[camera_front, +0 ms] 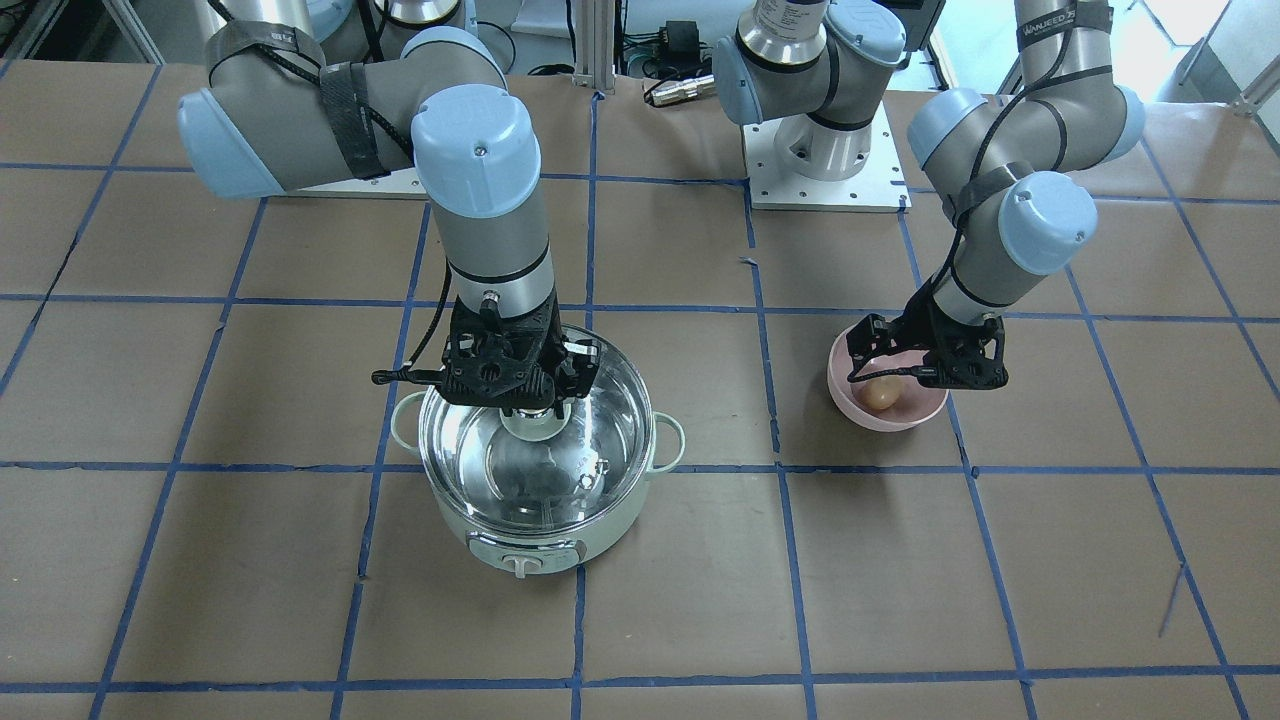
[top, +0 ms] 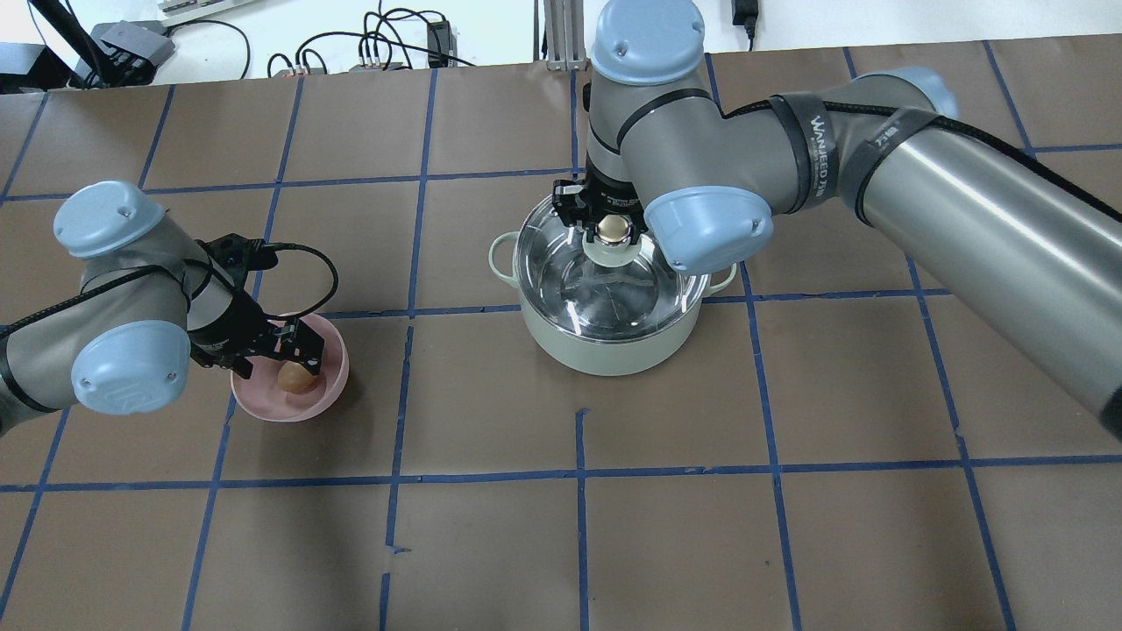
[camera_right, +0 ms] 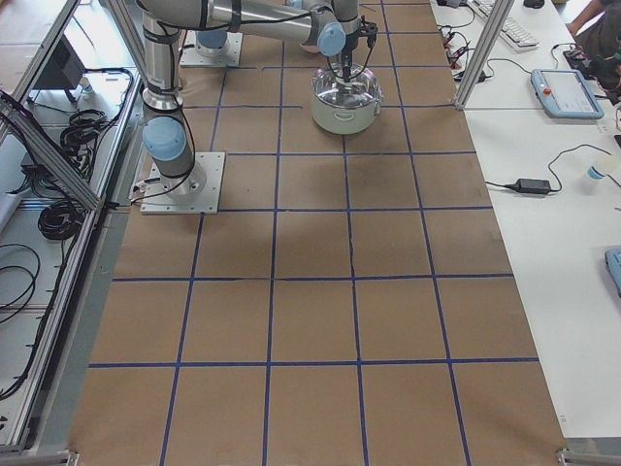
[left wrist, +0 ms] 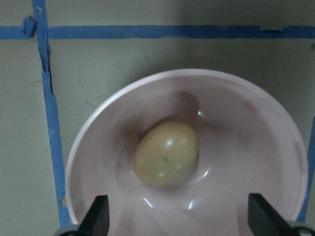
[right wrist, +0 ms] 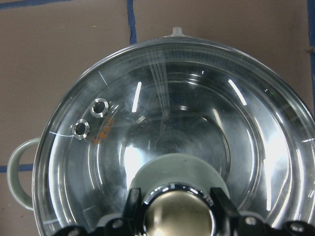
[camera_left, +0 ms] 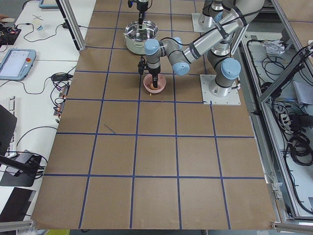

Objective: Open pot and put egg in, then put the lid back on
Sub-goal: 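Lift the glass lid off the pot with the right gripper and move it aside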

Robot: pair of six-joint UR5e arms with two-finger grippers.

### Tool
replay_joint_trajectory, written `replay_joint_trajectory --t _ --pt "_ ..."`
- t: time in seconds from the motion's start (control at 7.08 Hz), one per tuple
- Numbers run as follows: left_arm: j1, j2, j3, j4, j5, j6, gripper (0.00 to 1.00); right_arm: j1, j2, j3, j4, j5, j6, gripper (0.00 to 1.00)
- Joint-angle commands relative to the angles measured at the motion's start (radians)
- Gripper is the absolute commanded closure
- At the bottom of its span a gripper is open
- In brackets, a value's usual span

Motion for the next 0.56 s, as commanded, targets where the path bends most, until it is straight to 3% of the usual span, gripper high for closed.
replay_joint_trajectory --t 0.0,0.42 --pt "0.001 -0.007 -0.001 -0.001 0.002 0.003 0.0 -0.002 -0.012 -0.031 0.017 -0.012 -0.012 0.58" --pt "0.0 -0.028 0.007 -0.03 0.013 0.003 0.0 -0.074 -0.055 -0.144 0.172 -0.013 -0.049 0.58"
